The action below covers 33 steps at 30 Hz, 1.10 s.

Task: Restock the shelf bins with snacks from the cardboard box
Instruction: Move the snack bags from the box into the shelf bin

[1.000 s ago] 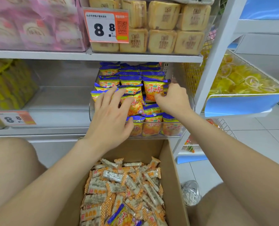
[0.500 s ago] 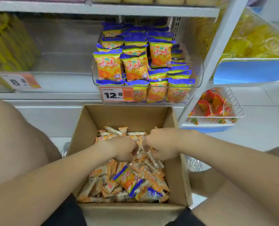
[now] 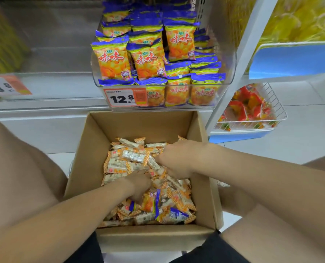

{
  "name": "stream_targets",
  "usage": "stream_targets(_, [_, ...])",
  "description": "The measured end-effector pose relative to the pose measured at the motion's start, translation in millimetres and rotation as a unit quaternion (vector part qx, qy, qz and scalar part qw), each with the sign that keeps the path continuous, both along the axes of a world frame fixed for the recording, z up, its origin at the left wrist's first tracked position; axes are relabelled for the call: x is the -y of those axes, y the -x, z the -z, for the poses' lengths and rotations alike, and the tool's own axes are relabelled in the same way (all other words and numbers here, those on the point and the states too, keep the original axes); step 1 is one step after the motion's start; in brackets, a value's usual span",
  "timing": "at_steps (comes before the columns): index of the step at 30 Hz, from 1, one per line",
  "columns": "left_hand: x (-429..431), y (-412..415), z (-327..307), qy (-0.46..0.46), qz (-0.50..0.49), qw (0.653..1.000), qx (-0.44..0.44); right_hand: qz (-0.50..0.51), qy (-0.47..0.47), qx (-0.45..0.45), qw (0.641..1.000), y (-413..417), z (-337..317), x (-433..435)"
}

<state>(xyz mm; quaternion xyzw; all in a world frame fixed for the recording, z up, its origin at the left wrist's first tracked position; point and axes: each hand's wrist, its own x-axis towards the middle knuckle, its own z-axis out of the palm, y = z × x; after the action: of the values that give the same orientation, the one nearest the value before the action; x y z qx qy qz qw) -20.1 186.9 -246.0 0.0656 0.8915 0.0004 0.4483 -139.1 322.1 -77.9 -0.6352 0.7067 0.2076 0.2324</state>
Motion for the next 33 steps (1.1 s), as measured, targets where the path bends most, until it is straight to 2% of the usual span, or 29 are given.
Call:
stream_targets(3, [8.3,3.3,-15.6,-0.093,-0.119,0.988,0.042,0.010,-0.011,0.002,1.000,2.8,-3.4,2.2])
stream_targets(5, [14.0,9.2,-34.7,-0.155,-0.194,0.968,0.024,0.023,-0.012,0.001,1.000,6.8,-7.6,3.1])
stream_targets(7, [18.0,20.4,-66.9,-0.192,-0.232,0.952,-0.046,0.035,-0.004,-0.003,0.999,12.7,-15.8,2.8])
stream_targets(11, [22.7,39.1,-151.8,-0.220,-0.236,0.919,-0.228,0.092,0.039,0.024,0.995,29.5,-44.1,-0.9])
stream_targets(14, [28.6,36.8,-209.3,-0.288,-0.291,0.858,-0.310,0.159,0.109,0.097,0.976,44.1,-67.1,-3.4])
stream_targets(16, [36.0,34.5,-233.2,-0.340,-0.337,0.797,-0.368,0.227,0.179,0.190,0.938,51.1,-79.7,-5.7])
stream_targets(18, [41.6,34.2,-249.3,-0.392,-0.370,0.743,-0.397,0.306,0.226,0.311,0.871,55.7,-88.7,-7.5])
stream_targets(20, [42.3,35.6,-258.5,-0.439,-0.392,0.700,-0.405,0.364,0.235,0.401,0.807,56.4,-95.9,-8.0])
stream_targets(22, [40.5,38.2,-262.8,-0.456,-0.399,0.667,-0.433,0.401,0.269,0.420,0.768,55.6,-99.0,-7.0])
stream_targets(25, [37.9,44.7,-262.5,-0.451,-0.414,0.609,-0.504,0.410,0.376,0.430,0.711,55.8,-102.6,-3.0])
stream_targets(27, [38.1,47.5,-261.8,-0.368,-0.385,0.597,-0.600,0.416,0.450,0.412,0.674,64.4,-106.0,-1.3])
stream_targets(29, [40.4,48.9,-262.4,-0.271,-0.325,0.599,-0.679,0.410,0.546,0.307,0.663,79.9,-108.5,-0.4])
stream_targets(31, [45.3,51.7,-261.5,-0.205,-0.258,0.620,-0.712,0.401,0.604,0.169,0.668,97.9,-109.8,-1.1])
stream_targets(33, [51.5,56.1,-257.4,-0.135,-0.198,0.665,-0.707,0.404,0.610,0.088,0.676,114.3,-106.9,-1.0])
